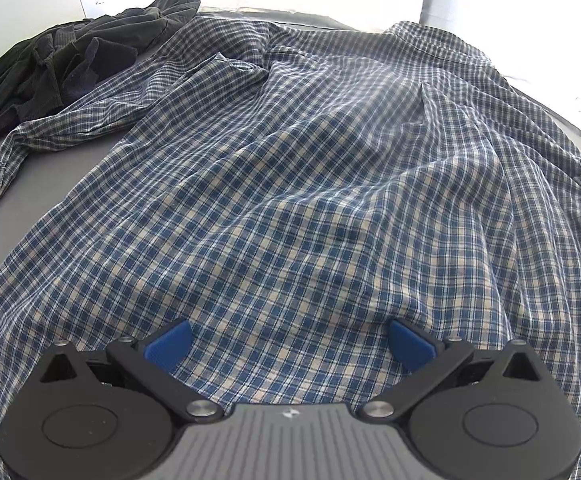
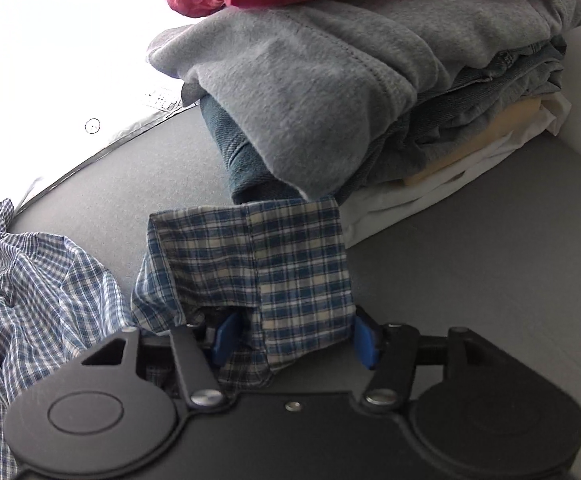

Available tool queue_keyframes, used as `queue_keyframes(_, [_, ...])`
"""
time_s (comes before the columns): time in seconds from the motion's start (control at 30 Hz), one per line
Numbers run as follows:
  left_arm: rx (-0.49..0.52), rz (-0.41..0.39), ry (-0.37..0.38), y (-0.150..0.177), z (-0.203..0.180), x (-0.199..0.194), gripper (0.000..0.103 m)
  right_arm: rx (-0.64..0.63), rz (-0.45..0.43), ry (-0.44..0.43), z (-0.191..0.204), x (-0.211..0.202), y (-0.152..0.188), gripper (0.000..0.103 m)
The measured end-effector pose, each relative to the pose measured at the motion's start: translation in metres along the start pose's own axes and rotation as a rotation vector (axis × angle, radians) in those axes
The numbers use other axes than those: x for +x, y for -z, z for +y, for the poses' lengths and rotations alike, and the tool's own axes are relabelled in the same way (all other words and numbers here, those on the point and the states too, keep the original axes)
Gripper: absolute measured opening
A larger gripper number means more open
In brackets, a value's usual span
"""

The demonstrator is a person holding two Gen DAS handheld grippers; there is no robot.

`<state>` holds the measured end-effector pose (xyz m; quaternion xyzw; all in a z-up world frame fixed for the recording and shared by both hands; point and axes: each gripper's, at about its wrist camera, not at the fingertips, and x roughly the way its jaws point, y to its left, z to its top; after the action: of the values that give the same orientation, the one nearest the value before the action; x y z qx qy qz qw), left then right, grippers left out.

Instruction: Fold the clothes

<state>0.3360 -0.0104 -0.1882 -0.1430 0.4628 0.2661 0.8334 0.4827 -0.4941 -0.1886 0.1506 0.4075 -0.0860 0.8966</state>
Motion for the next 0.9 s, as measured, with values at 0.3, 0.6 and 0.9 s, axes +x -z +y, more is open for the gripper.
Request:
queue_keyframes(0.3, [-0.003, -0.006, -0.002, 0.001, -0.002, 0.000, 0.103, 0.070, -0.003, 0.041, -0.035, -0.043, 0.008, 0.021])
queue_keyframes(0.6, [-0.003, 0.000, -0.003, -0.001, -0.002, 0.000, 0.103, 0.366, 0.006, 0.045, -0.105, -0.076, 0.018, 0.020])
queue_keyframes(0.9, [-0.005, 0.001, -0.004, -0.002, -0.003, 0.001, 0.103, 0.149, 0.068, 0.205, -0.074, -0.066, 0.026, 0.052])
